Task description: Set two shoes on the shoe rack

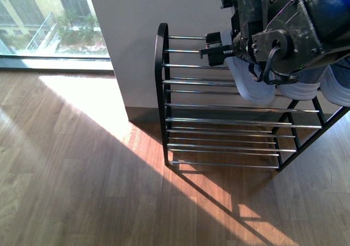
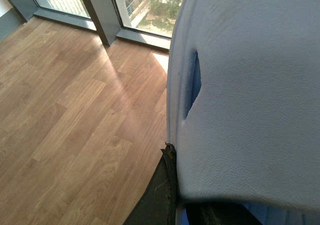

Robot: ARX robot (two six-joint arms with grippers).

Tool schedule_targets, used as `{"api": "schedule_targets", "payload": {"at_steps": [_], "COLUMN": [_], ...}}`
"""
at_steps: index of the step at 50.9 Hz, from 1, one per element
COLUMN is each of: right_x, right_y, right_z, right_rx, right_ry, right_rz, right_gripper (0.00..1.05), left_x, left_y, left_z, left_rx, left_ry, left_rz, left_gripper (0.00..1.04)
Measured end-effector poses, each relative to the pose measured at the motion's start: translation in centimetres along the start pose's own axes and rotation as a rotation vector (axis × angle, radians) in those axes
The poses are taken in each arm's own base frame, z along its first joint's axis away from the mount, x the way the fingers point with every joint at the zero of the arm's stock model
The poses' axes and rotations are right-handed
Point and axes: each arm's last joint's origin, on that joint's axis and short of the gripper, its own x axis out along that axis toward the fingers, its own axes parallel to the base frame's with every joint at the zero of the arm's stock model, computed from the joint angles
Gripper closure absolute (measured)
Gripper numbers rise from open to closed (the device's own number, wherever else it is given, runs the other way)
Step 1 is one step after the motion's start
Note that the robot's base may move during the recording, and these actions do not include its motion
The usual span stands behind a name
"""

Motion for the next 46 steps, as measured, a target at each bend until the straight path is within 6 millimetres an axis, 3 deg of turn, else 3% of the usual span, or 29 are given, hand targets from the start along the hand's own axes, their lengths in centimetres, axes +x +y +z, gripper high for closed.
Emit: {"api": "schedule_targets", "payload": {"at_steps": [5,17,28,33,46], "right_x": [-2.7,-6.9,-15.0,-18.1,-23.8], "right_y": [-0.4,-1.8,-5.5,-6.9,-9.4], "right_z": [0.9,1.0,2.2,1.2,-2.6], "right_rx": [0.016,0.041,0.13,0.155,0.205], "right_ry": [-0.037,-0.074,-0.232,-0.268,-0.285], "right_rz": [0.049,0.109,0.203,0.229,0.245], "right_gripper": [0.08,0.09,0.09,0.09,0.09], "left_x": [0.0,0.0,0.0,0.0,0.0], "left_y": [0.0,0.0,0.0,0.0,0.0], "left_z": [0.0,0.0,0.0,0.0,0.0], "left_rx": [0.0,0.0,0.0,0.0,0.0], "left_ry": [0.0,0.0,0.0,0.0,0.0], "left_rz": [0.0,0.0,0.0,0.0,0.0], "left_gripper": [1.03,1.03,1.03,1.03,1.03]}}
